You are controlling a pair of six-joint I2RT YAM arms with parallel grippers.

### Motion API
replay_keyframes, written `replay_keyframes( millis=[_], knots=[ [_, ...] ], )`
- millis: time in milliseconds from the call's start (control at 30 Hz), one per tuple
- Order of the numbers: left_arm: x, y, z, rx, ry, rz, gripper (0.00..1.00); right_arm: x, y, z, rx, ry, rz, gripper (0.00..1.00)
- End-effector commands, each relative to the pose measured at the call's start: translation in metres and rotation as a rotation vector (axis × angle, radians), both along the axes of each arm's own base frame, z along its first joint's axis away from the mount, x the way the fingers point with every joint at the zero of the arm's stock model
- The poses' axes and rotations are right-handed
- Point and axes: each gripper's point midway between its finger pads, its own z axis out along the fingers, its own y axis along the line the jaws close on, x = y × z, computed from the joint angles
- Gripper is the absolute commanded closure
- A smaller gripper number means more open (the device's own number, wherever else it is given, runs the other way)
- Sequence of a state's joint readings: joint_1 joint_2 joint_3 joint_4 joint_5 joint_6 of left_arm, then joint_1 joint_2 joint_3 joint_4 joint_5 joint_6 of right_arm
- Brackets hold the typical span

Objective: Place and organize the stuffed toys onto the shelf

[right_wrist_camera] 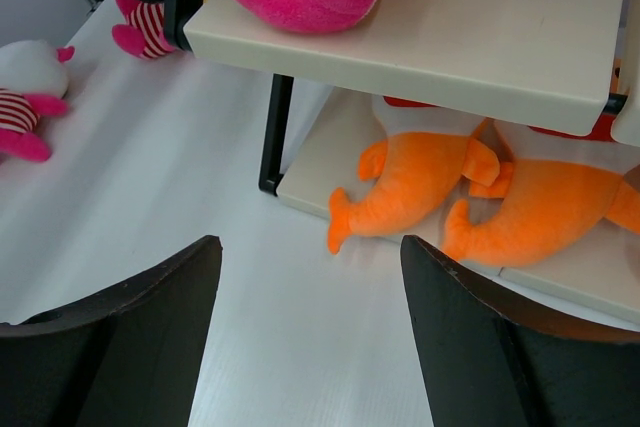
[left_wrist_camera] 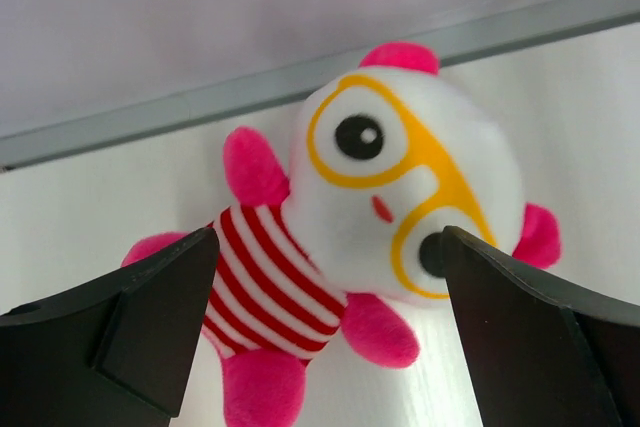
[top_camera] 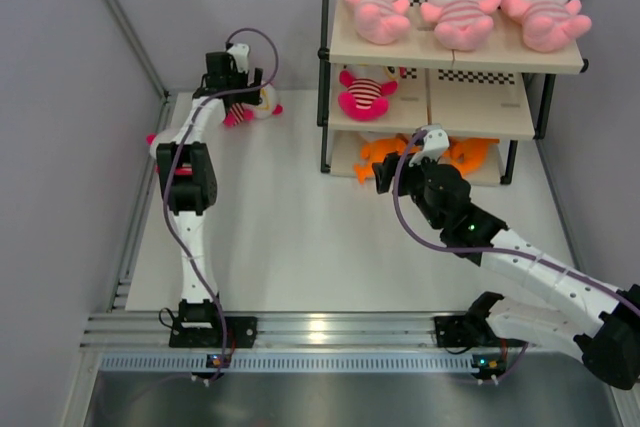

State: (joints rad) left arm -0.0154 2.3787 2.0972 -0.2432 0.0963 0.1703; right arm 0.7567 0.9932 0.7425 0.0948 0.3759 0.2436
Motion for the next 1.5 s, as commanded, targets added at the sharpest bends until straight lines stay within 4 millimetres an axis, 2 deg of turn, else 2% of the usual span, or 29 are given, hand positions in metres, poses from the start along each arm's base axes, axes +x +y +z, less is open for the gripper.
replay_keyframes(
  millis=[0,67,100,267,367,400,467,500,533,567,600,633,667,700,733,767,800,833,867,933,967,1000,1100,1167,1233,1267,1333,1367,1467],
  knots=[
    [0.008,-0.009,-0.002,0.023,0.001,-0.022,0.01,0.000,0.005,0.021,0.015,-0.045,0.019,0.27],
    [0.011,-0.005,-0.012,0.035,0.022,-0.019,0.01,-0.001,0.003,0.020,0.013,-0.045,0.016,0.27],
    [0.010,-0.001,-0.034,0.038,0.060,-0.009,0.01,-0.001,0.003,0.020,0.013,-0.045,0.016,0.27],
    [0.000,0.009,-0.088,0.016,0.165,0.028,0.02,-0.001,0.004,0.017,0.010,-0.038,0.018,0.27],
    [-0.005,0.009,-0.094,0.014,0.184,0.023,0.22,0.000,0.004,0.017,0.009,-0.039,0.016,0.27],
    [-0.007,0.005,-0.088,-0.004,0.179,0.015,0.47,0.000,0.005,0.018,0.010,-0.038,0.019,0.27],
    [-0.009,0.000,-0.077,-0.032,0.169,-0.001,0.68,-0.001,0.005,0.020,0.020,-0.039,0.021,0.27],
    [-0.009,-0.004,-0.055,-0.054,0.140,-0.005,0.77,-0.001,0.005,0.022,0.023,-0.040,0.021,0.28],
    [-0.015,-0.009,-0.052,-0.079,0.147,-0.019,0.99,-0.001,0.005,0.024,0.028,-0.040,0.021,0.28],
    [-0.019,-0.011,-0.042,-0.094,0.142,-0.013,1.00,-0.002,0.006,0.026,0.032,-0.041,0.025,0.28],
    [-0.023,-0.014,-0.012,-0.130,0.107,0.001,1.00,-0.003,0.006,0.027,0.032,-0.041,0.027,0.29],
    [-0.035,-0.016,-0.013,-0.157,0.131,0.019,1.00,-0.004,0.007,0.029,0.024,-0.044,0.034,0.30],
    [-0.043,-0.017,0.021,-0.178,0.088,0.026,1.00,-0.005,0.007,0.035,0.023,-0.056,0.029,0.30],
    [-0.052,-0.020,0.032,-0.248,0.091,0.070,1.00,-0.006,0.008,0.038,0.004,-0.067,0.034,0.30],
    [-0.068,-0.020,0.026,-0.276,0.128,0.098,1.00,-0.012,0.014,0.041,-0.007,-0.073,0.055,0.30],
    [-0.078,-0.021,0.037,-0.304,0.123,0.120,1.00,-0.014,0.017,0.050,-0.014,-0.082,0.058,0.30],
    [-0.092,-0.022,0.076,-0.361,0.071,0.146,1.00,-0.017,0.021,0.056,-0.019,-0.088,0.074,0.30],
    [-0.110,-0.023,0.072,-0.382,0.098,0.166,1.00,-0.024,0.034,0.056,-0.035,-0.086,0.115,0.30],
    [-0.127,-0.025,0.112,-0.416,0.034,0.159,1.00,-0.028,0.043,0.070,-0.014,-0.101,0.140,0.30],
    [-0.156,-0.028,0.119,-0.477,0.046,0.187,1.00,-0.042,0.069,0.074,0.001,-0.101,0.222,0.28],
    [-0.168,-0.027,0.131,-0.499,0.026,0.204,1.00,-0.050,0.084,0.080,0.018,-0.115,0.278,0.27],
    [-0.189,-0.028,0.164,-0.543,-0.027,0.209,1.00,-0.056,0.097,0.090,0.029,-0.153,0.326,0.23],
    [-0.234,-0.029,0.182,-0.596,0.016,0.259,1.00,-0.093,0.149,0.100,0.002,-0.233,0.548,0.23],
    [-0.265,-0.029,0.192,-0.618,0.041,0.283,1.00,-0.132,0.184,0.103,-0.085,-0.367,0.777,0.23],
    [-0.284,-0.029,0.198,-0.636,0.051,0.304,1.00,-0.150,0.205,0.119,-0.108,-0.531,0.848,0.22],
    [-0.299,-0.029,0.214,-0.645,0.017,0.299,1.00,-0.160,0.212,0.128,-0.096,-0.586,0.890,0.22],
    [-0.319,-0.027,0.226,-0.654,0.005,0.315,1.00,-0.160,0.226,0.147,-0.078,-0.675,0.885,0.22],
    [-0.332,-0.026,0.238,-0.659,-0.024,0.311,1.00,-0.160,0.230,0.152,-0.071,-0.695,0.884,0.22],
    [-0.359,-0.026,0.252,-0.674,-0.027,0.320,1.00,-0.160,0.249,0.165,-0.064,-0.767,0.896,0.23]
  ],
)
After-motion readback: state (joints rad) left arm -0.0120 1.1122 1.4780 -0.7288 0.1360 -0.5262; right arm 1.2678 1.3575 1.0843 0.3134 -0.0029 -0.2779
